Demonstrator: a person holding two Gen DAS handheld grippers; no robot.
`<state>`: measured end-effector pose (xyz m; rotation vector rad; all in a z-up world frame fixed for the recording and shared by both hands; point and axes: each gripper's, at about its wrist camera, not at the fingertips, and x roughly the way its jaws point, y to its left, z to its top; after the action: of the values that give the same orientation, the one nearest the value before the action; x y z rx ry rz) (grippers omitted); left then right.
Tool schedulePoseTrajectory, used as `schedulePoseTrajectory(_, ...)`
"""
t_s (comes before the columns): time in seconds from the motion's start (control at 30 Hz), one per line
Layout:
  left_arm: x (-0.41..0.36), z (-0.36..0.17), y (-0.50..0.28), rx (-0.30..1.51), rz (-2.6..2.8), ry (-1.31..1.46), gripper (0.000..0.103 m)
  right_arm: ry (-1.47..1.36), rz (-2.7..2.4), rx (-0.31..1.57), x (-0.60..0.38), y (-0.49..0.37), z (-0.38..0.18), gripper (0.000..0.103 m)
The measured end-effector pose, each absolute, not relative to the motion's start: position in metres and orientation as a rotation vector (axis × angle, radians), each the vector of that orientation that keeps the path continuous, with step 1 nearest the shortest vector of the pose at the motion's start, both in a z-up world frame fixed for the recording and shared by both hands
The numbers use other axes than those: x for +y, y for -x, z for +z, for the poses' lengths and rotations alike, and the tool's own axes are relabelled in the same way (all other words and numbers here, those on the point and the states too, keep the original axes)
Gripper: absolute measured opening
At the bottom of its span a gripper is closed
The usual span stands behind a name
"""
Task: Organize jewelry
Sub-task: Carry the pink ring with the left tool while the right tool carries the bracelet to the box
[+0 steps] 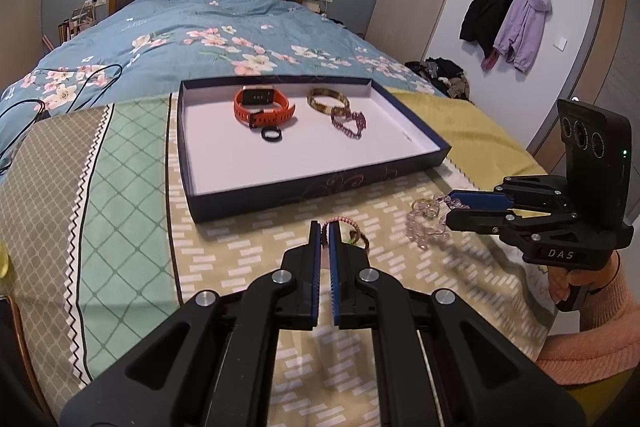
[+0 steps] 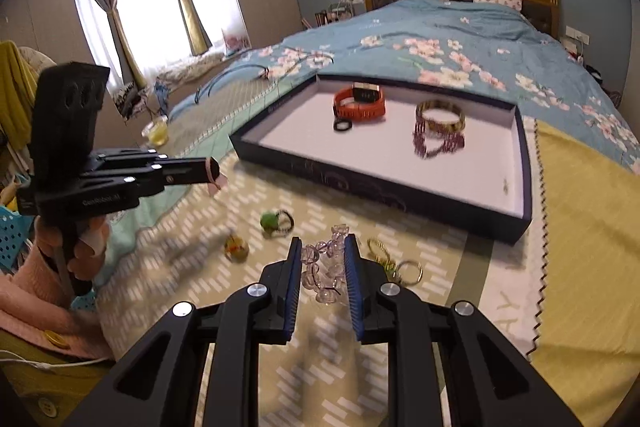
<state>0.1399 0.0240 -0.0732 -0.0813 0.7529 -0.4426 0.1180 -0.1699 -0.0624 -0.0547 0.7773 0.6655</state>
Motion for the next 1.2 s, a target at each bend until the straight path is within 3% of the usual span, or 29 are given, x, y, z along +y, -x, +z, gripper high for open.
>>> schedulePoseTrajectory(0.6,0.019,-0.046,-0.175,0.702,-0.422,0.079,0.004,0.079,0.655,0.648,-0.172,-0.152,-0.015,0.019)
schedulePoseTrajectory(1.2,0.009,-0.05,-0.222,0.722,-0.382,0.069,0.004,0.035,0.633,0.659,-0.175,-0.203,-0.017,0.019)
